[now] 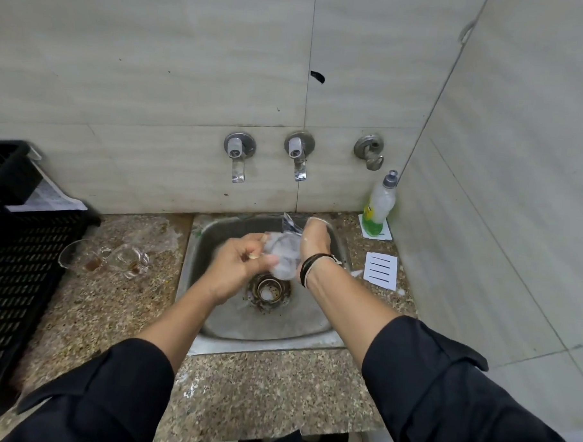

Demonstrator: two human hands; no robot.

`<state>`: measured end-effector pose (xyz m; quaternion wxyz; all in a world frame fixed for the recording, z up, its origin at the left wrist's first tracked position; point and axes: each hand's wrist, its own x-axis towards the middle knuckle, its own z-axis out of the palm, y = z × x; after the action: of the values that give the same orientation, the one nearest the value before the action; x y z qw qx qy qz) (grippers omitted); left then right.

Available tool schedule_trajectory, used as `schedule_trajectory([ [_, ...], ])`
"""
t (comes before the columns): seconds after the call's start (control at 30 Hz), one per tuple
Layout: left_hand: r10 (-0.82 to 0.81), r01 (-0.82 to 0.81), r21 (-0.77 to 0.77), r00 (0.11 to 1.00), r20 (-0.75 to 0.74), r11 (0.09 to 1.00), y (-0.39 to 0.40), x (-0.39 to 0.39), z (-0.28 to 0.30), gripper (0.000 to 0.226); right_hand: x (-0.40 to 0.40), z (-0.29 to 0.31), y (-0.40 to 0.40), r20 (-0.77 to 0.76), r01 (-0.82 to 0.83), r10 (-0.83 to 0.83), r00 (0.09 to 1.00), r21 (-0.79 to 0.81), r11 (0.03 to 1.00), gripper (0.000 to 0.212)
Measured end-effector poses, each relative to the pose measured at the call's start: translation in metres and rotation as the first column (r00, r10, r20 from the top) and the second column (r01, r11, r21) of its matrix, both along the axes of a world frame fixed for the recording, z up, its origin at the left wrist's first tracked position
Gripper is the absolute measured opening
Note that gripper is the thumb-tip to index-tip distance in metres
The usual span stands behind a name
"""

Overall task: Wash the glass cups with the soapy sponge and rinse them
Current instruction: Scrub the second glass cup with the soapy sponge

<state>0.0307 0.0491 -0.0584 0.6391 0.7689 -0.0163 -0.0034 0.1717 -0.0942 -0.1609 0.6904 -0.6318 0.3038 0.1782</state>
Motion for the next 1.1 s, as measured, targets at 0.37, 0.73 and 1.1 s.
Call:
schedule_trajectory([
  [0.37,0.026,-0.027,-0.105,1.0,-0.011,0.994,-0.011,-0.001,-0.003,0.049,-0.083,0.126,-0.003,-0.129,0.184,-0.149,0.98,0.32,0.929,0.049],
  [0.73,0.186,-0.184,-0.07,0.982,0.031,0.98,-0.016,0.002,0.003,0.047,-0.079,0.129,0.014,-0.057,0.035,-0.021,0.998,0.257,0.966,0.077],
  [1.1,0.129,-0.042,0.234,0.92,-0.371,0.971,-0.011,-0.001,0.011,0.078,-0.087,0.137,0.003,0.425,-0.334,0.611,0.668,-0.563,0.756,0.047],
])
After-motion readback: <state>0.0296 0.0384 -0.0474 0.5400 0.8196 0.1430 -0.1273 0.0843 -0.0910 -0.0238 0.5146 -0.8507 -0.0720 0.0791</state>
